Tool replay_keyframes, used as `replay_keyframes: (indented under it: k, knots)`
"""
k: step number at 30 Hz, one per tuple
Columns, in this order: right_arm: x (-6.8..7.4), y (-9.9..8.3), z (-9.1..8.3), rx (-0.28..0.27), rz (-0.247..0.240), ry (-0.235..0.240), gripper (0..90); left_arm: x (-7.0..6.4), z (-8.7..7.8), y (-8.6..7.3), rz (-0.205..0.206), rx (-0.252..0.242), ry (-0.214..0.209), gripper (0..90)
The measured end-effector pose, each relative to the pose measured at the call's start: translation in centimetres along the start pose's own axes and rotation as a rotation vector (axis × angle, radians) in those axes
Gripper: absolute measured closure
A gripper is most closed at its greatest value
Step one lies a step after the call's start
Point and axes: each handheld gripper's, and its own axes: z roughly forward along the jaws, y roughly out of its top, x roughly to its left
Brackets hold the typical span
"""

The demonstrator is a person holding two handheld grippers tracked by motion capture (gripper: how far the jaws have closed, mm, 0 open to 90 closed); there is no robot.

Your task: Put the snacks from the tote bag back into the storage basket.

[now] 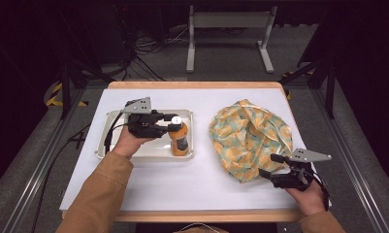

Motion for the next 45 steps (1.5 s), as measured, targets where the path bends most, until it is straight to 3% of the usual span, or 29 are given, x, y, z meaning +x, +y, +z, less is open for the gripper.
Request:
replay_keyframes:
  k: [21,32,38,43,44,45]
  knots:
    - [0.0,0.0,0.0,0.002,0.003,0.003,19.6,-1.1,0.5,0.1,0.041,0.063,-0.034,58.0]
    - [0.0,0.0,0.0,0.001,0.002,0.004,19.5,-1.0,0.2,-0.1,0.022,0.058,-0.025,56.9]
    - [0.0,0.0,0.2,0.001,0.001,0.004,19.4,-0.8,0.0,-0.4,-0.01,0.04,-0.032,49.7]
    - [-0.1,0.1,0.4,0.002,-0.002,0.008,19.4,-0.7,-0.1,-0.3,-0.03,0.026,-0.011,40.9]
    - [-0.1,0.2,0.4,0.001,-0.006,0.009,19.4,-0.5,-0.3,-0.2,-0.047,0.013,0.01,29.7]
    - [-0.1,0.2,0.4,0.001,-0.006,0.009,19.4,-0.5,-0.3,-0.2,-0.047,0.013,0.01,26.1]
